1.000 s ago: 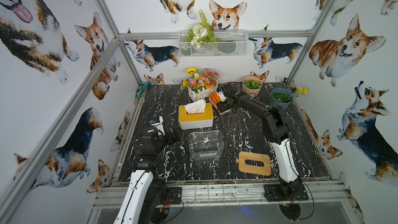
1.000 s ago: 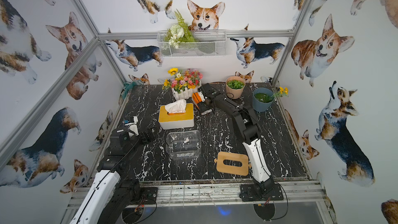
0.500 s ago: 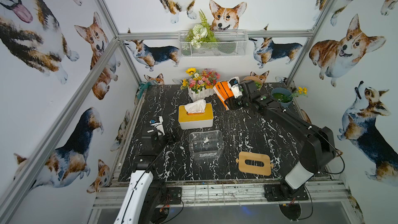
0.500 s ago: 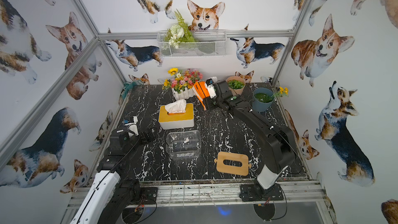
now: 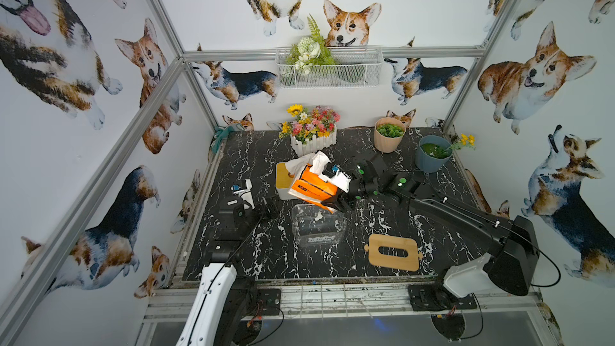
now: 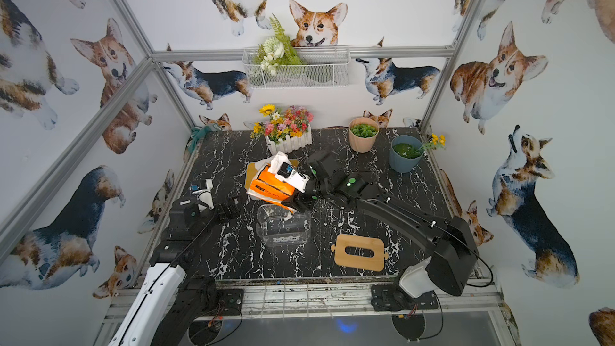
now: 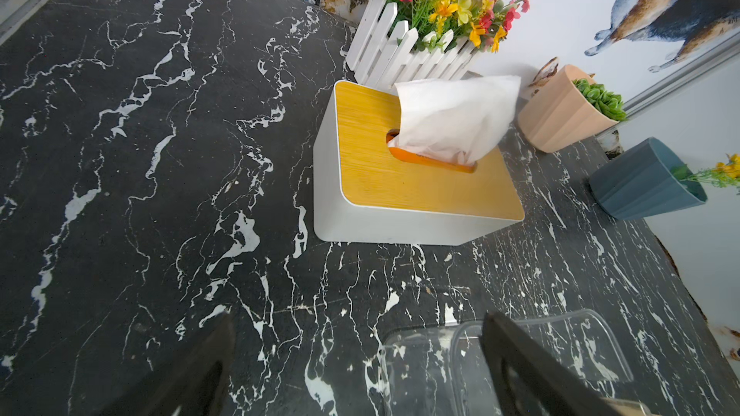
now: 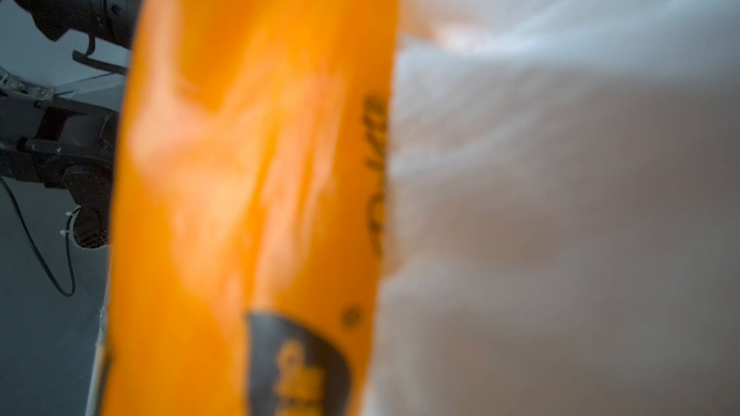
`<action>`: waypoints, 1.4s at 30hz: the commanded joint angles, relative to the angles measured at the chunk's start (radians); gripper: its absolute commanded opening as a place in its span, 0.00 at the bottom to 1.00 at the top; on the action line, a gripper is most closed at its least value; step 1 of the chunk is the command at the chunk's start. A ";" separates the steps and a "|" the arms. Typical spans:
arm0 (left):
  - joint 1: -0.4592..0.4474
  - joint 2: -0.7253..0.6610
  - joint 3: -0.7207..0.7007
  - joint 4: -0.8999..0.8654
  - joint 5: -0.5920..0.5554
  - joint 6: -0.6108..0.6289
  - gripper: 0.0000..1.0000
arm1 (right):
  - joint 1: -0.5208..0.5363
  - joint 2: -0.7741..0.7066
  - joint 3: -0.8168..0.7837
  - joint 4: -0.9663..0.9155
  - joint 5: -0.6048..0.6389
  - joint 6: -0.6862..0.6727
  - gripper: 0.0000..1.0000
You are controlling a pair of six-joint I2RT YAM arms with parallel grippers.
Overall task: Put the tissue paper into the tissue box
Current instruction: Place the paper towel in the tissue box.
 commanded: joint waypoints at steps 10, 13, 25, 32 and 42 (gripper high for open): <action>0.002 -0.001 0.002 0.019 -0.001 0.006 1.00 | 0.094 0.051 -0.074 -0.120 0.098 -0.263 0.73; 0.002 -0.001 0.003 0.019 0.000 0.006 1.00 | 0.098 0.079 -0.063 -0.128 0.131 -0.283 0.73; 0.002 0.003 0.002 0.019 -0.002 0.006 1.00 | 0.119 0.199 -0.016 -0.162 0.250 -0.363 0.73; 0.002 0.004 0.003 0.019 0.002 0.006 1.00 | 0.134 0.256 -0.004 -0.149 0.248 -0.377 0.75; 0.002 0.006 0.002 0.020 0.004 0.007 1.00 | 0.139 0.252 0.004 -0.137 0.298 -0.361 1.00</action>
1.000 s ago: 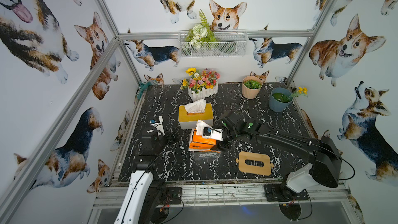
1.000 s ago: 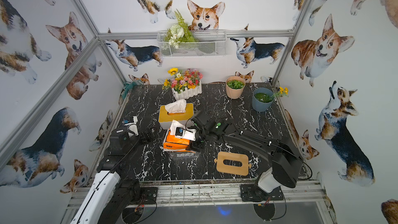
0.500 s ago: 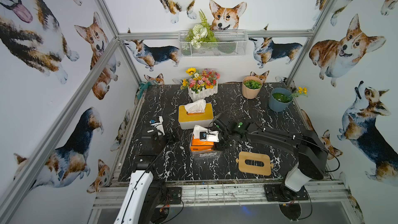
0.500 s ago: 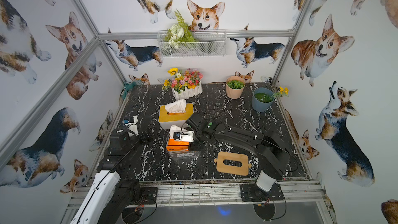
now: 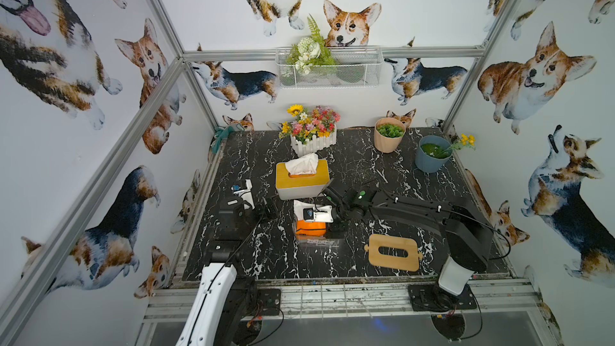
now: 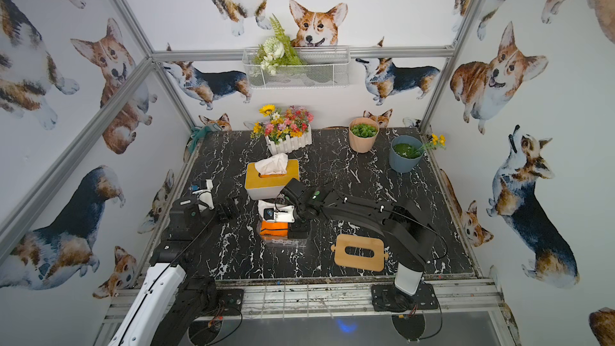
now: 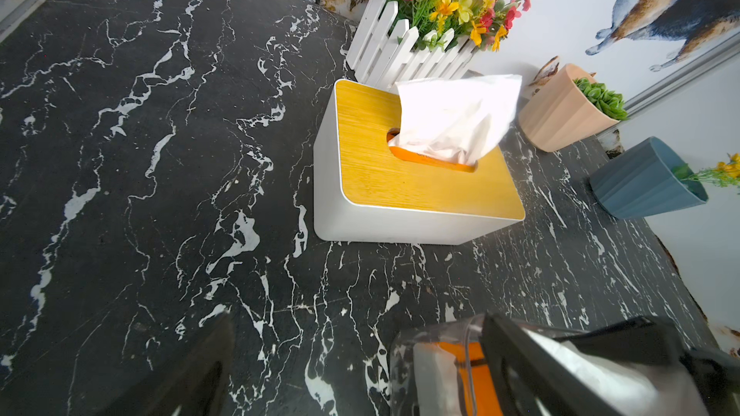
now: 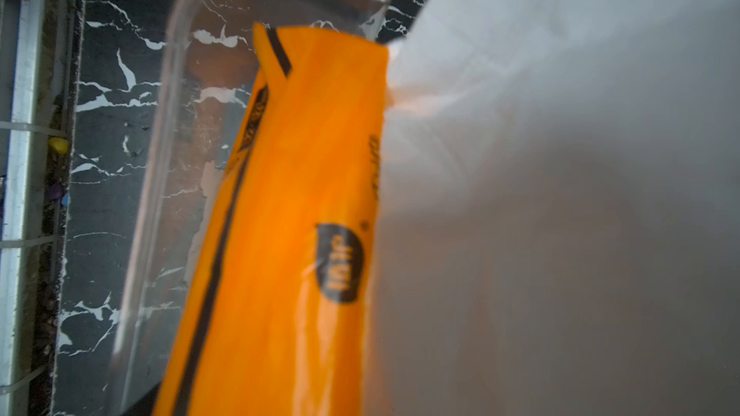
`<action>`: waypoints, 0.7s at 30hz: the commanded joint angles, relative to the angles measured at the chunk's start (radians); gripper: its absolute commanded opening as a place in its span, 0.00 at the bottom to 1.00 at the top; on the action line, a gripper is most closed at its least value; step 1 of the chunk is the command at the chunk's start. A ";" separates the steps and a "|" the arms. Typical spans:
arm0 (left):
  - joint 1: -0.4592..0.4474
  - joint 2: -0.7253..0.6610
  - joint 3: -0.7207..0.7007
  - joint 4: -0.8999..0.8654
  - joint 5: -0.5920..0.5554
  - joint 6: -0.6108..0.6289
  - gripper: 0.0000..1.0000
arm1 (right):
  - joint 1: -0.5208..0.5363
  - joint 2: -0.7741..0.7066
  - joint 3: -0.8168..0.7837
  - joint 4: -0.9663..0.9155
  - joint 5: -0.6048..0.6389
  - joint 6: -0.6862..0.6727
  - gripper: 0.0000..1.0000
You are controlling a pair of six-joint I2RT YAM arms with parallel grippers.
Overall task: Put the tissue paper into the tissue box
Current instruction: Place the paper towel in the tissue box.
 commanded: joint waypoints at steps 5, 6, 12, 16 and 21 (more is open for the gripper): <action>0.002 0.002 0.002 0.020 0.003 0.006 1.00 | 0.002 -0.095 0.014 -0.019 0.066 -0.014 1.00; 0.001 0.003 0.002 0.021 0.003 0.007 1.00 | 0.002 -0.112 0.018 -0.026 0.069 -0.016 1.00; 0.002 0.003 0.002 0.022 0.005 0.007 1.00 | 0.000 -0.212 0.060 -0.051 -0.004 -0.016 1.00; 0.002 0.002 0.002 0.022 0.003 0.007 1.00 | 0.000 -0.251 0.091 -0.035 -0.076 0.022 1.00; 0.002 0.002 0.001 0.020 0.003 0.006 1.00 | -0.016 -0.277 0.106 0.003 -0.091 0.126 1.00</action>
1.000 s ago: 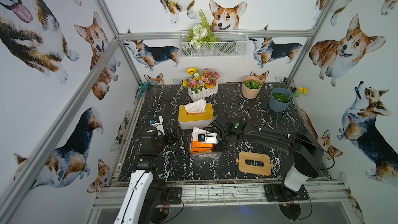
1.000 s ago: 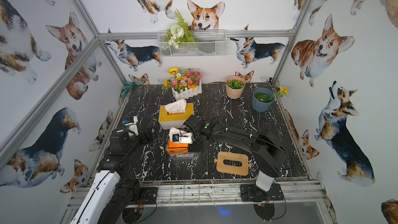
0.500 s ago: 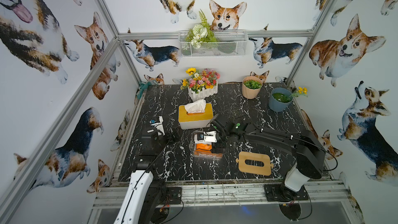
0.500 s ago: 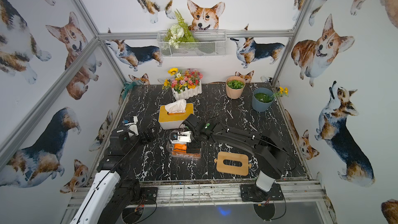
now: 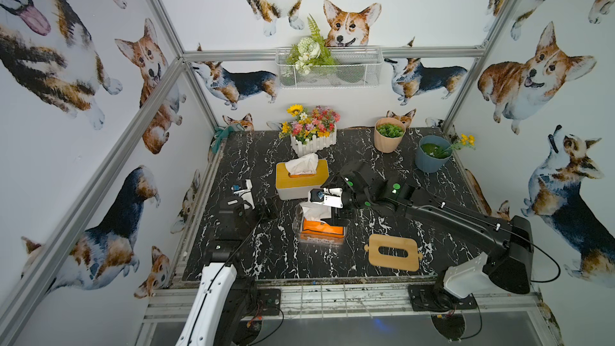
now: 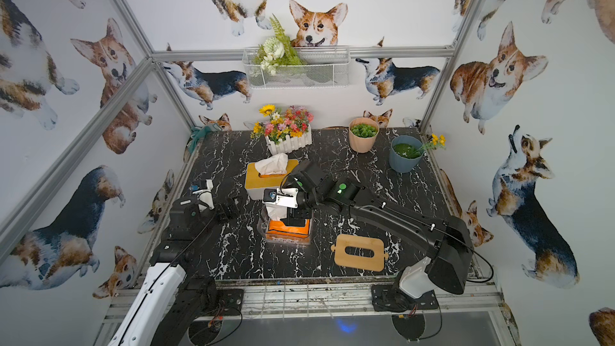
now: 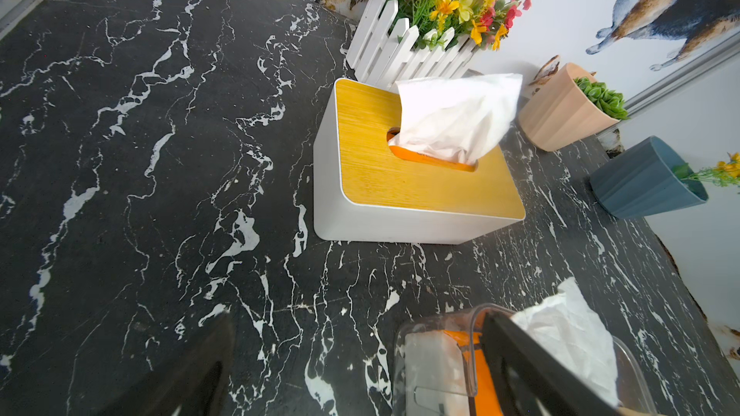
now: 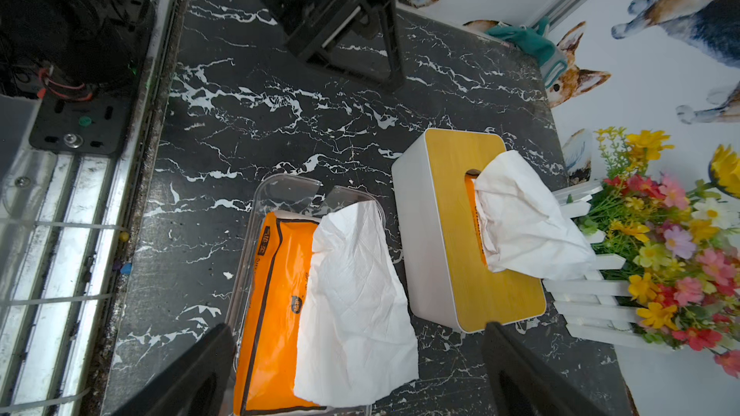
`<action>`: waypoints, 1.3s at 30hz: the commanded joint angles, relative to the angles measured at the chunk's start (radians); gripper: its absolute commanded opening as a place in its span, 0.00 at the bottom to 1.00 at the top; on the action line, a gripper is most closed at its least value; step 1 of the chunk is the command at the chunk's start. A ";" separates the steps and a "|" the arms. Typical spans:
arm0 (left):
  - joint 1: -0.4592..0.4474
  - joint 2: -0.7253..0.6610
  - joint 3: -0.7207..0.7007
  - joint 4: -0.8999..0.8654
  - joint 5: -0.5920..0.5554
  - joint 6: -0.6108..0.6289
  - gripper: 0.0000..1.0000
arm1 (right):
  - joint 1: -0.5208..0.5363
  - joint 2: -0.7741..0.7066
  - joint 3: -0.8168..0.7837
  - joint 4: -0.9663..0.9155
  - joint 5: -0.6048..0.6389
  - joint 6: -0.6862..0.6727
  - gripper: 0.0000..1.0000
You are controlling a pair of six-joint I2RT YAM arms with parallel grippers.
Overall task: Put the tissue paper into the tissue box
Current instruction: Place the paper towel in the tissue box.
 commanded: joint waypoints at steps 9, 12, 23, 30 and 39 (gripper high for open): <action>0.001 0.000 0.002 0.024 0.011 0.006 1.00 | -0.212 -0.065 -0.086 0.139 -0.229 0.512 1.00; 0.001 -0.001 0.000 0.030 0.019 0.006 1.00 | -0.285 -0.027 -0.102 0.143 -0.272 0.643 1.00; 0.001 0.001 0.000 0.027 0.013 0.006 1.00 | -0.267 0.162 -0.031 0.114 -0.254 0.685 0.82; 0.002 0.001 0.000 0.025 0.012 0.006 1.00 | -0.108 0.226 0.052 0.002 -0.191 0.596 0.80; 0.002 0.000 0.000 0.025 0.014 0.006 1.00 | -0.044 0.298 0.052 -0.059 -0.107 0.622 0.68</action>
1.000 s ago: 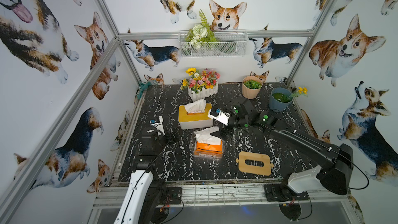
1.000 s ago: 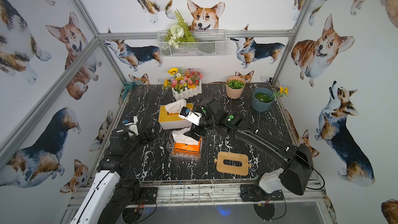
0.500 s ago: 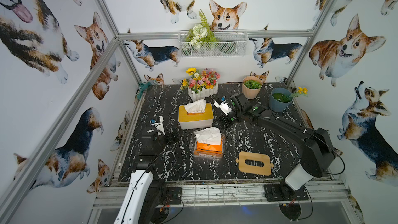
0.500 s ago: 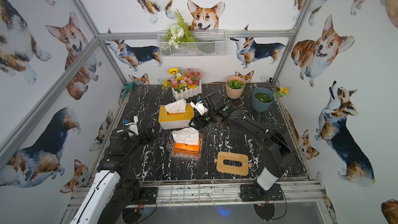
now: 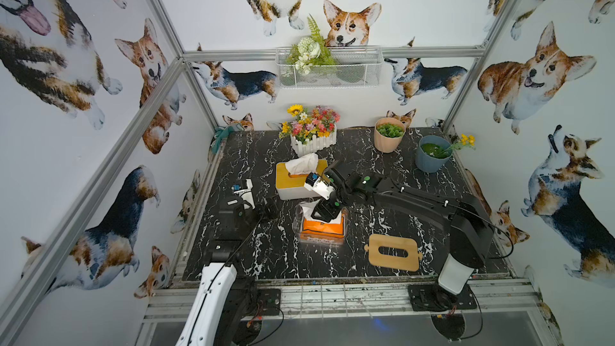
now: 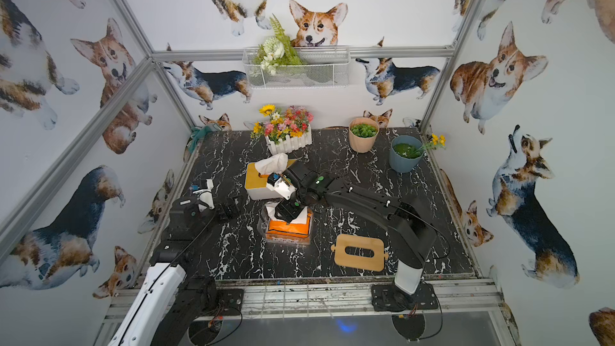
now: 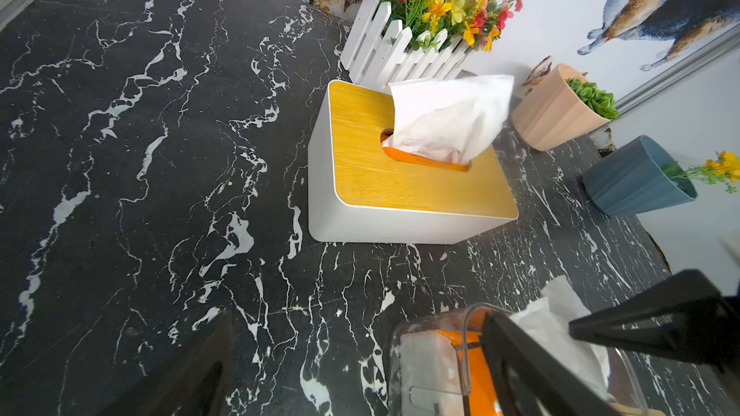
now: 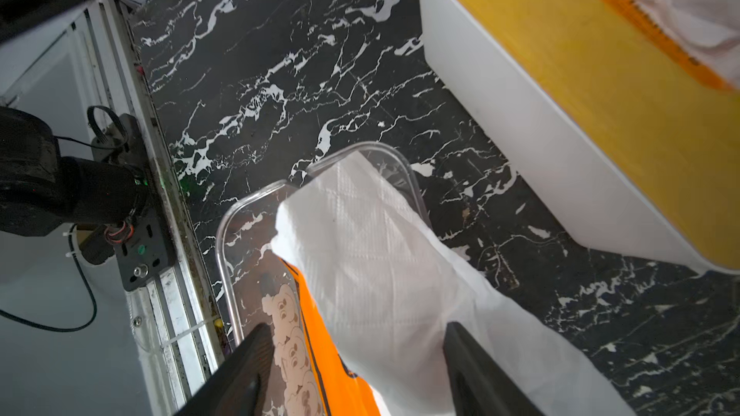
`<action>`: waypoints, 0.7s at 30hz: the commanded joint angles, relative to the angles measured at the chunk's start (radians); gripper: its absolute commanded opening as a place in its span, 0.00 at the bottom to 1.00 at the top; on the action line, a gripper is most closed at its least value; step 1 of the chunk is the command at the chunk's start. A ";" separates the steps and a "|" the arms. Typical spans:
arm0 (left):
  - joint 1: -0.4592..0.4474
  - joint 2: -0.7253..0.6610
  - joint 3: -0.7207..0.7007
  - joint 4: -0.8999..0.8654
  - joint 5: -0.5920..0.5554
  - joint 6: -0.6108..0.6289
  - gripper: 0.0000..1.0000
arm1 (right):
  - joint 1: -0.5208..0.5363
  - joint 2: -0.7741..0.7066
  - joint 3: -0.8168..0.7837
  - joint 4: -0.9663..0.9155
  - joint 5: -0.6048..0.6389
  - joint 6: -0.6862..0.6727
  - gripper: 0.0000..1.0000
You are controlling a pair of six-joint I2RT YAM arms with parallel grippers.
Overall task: Put the tissue paper into the tissue box
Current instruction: Place the paper towel in the tissue box.
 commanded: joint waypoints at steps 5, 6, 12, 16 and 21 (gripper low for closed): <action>0.002 -0.001 0.000 0.018 -0.002 0.006 1.00 | 0.031 0.007 -0.045 -0.035 -0.018 0.035 0.64; 0.001 -0.003 0.000 0.017 -0.002 0.006 1.00 | 0.033 0.008 -0.055 -0.038 -0.027 0.043 0.60; 0.001 -0.002 0.000 0.018 -0.001 0.006 1.00 | 0.035 0.004 -0.102 -0.048 -0.082 0.104 0.58; 0.001 -0.002 -0.001 0.017 -0.001 0.006 1.00 | 0.034 0.019 -0.118 -0.034 -0.143 0.139 0.62; 0.001 -0.002 -0.001 0.017 -0.003 0.006 1.00 | 0.032 0.078 -0.091 -0.052 -0.213 0.161 0.66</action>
